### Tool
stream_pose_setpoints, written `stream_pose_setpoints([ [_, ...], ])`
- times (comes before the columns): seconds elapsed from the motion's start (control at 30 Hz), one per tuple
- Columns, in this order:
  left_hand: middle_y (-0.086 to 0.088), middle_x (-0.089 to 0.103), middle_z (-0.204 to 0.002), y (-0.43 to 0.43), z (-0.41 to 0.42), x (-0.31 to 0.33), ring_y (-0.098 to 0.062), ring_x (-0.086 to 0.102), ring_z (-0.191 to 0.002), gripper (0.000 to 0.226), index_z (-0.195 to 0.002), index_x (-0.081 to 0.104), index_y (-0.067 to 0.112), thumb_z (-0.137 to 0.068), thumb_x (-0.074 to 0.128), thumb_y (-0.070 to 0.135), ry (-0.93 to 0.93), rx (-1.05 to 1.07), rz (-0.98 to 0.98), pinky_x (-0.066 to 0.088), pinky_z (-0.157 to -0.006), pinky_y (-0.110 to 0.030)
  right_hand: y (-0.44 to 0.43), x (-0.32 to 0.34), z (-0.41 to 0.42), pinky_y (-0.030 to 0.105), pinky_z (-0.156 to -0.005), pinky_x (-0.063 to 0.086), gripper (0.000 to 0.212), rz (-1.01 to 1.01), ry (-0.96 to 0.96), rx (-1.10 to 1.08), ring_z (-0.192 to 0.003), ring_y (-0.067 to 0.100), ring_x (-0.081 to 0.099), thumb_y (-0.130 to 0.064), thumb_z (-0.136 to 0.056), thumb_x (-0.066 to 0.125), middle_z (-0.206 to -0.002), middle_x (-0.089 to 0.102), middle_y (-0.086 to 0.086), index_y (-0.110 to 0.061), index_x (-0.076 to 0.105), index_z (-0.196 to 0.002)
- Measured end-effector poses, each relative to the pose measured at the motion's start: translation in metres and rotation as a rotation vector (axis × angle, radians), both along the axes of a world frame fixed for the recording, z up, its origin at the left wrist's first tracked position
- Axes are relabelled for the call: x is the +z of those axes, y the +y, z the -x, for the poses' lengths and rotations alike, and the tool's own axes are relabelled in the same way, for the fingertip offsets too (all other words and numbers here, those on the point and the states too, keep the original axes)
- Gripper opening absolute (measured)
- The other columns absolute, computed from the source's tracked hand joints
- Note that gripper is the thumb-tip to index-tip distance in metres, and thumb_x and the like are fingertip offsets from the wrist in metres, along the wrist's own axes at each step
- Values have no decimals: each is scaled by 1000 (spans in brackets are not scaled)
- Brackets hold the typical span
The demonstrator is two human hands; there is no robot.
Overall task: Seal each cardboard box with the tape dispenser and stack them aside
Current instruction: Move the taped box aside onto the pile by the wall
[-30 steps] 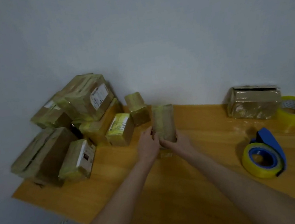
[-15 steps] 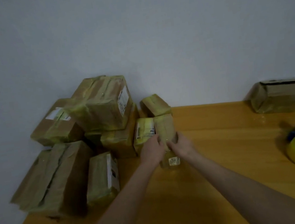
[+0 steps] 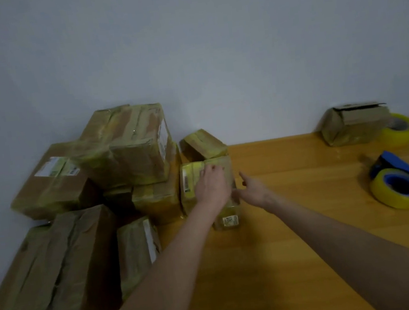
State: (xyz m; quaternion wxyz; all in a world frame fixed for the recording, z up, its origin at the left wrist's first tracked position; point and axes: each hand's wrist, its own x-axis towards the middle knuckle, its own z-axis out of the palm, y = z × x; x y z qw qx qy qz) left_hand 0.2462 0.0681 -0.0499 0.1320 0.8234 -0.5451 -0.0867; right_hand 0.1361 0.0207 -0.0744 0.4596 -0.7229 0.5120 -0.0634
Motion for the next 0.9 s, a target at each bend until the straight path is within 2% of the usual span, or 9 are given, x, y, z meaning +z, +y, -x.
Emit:
stream_pose_setpoints([
  [0.13, -7, 41, -140, -26, 23, 3, -24, 40, -127, 40, -136, 44, 14, -96, 46, 18, -58, -71, -18, 44, -93, -38, -23, 13, 34, 36, -109, 33, 78, 175, 138, -16, -141, 29, 31, -29, -93, 61, -156, 28, 12, -11, 16, -154],
  [0.23, -8, 41, -139, -49, 47, 4, -25, 42, -125, 41, -137, 43, 12, -96, 44, 16, -76, -131, -24, 42, -95, -37, -48, 21, 67, 39, -106, 38, 73, 257, 224, -88, -138, 30, 34, -32, -92, 61, -154, 31, 12, -15, 22, -152],
  [0.47, -7, 41, -139, -107, 136, 6, -24, 42, -127, 41, -136, 44, 13, -96, 47, 19, -43, -159, -89, 43, -97, -37, -107, 25, 170, 41, -103, 40, 66, 364, 280, -223, -129, 33, 43, -34, -92, 60, -144, 39, 13, -18, 31, -148],
  [0.63, -9, 41, -138, -157, 231, 0, -24, 41, -127, 43, -138, 42, 12, -96, 49, 21, -82, -189, -115, 44, -97, -36, -158, 20, 254, 42, -105, 40, 65, 372, 256, -196, -131, 34, 40, -33, -92, 59, -150, 32, 13, -18, 30, -148],
  [0.73, -9, 42, -137, -184, 287, -7, -24, 41, -127, 43, -137, 43, 12, -95, 49, 21, -32, -181, -131, 42, -97, -36, -185, 16, 305, 41, -106, 38, 67, 364, 269, -176, -132, 35, 39, -31, -92, 60, -148, 34, 15, -16, 29, -149],
  [0.83, -10, 45, -132, -204, 326, -14, -27, 49, -118, 39, -131, 47, 10, -95, 51, 23, 75, -144, -133, 44, -90, -36, -213, 14, 344, 42, -107, 38, 68, 329, 282, -175, -132, 34, 40, -31, -91, 61, -148, 36, 15, -15, 28, -149],
  [0.9, -10, 54, -116, -214, 340, -21, -24, 55, -99, 31, -111, 55, 8, -92, 56, 32, 144, -128, -206, 46, -76, -33, -229, 10, 363, 44, -104, 42, 69, 275, 319, -185, -129, 34, 43, -37, -90, 62, -145, 38, 15, -16, 29, -147],
])
